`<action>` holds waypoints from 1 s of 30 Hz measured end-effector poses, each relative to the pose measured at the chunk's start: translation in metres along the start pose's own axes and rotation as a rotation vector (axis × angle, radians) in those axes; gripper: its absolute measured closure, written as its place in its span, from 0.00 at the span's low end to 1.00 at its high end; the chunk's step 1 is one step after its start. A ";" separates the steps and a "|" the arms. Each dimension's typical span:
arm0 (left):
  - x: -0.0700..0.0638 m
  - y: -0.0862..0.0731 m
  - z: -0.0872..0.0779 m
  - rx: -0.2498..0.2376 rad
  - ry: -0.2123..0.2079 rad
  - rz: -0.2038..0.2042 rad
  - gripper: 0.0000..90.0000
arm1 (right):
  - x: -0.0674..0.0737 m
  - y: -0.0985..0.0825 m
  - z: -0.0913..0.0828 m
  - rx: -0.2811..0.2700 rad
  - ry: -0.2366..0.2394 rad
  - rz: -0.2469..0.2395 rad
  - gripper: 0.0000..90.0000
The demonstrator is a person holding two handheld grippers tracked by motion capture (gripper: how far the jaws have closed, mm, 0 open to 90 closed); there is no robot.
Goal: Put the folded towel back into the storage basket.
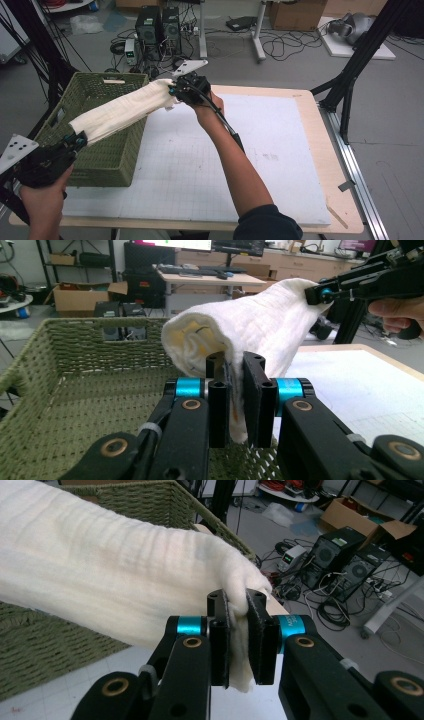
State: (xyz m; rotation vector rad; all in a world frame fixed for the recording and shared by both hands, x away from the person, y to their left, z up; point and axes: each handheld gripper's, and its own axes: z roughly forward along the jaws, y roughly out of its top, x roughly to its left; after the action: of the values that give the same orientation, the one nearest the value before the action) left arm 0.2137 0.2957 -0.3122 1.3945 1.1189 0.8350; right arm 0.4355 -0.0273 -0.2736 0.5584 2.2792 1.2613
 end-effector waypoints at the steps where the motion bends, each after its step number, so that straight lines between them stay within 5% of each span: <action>1: 0.001 0.000 -0.002 -0.002 0.004 -0.001 0.91 | 0.001 0.002 0.002 -0.001 0.003 0.000 0.91; 30: 0.028 0.005 -0.031 -0.061 0.092 -0.048 0.91 | 0.025 0.065 0.049 -0.018 0.041 -0.075 0.91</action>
State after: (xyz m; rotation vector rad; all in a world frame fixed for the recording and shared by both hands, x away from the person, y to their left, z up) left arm 0.1934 0.3321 -0.3061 1.2852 1.1827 0.8986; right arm 0.4521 0.0513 -0.2457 0.4403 2.2972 1.2664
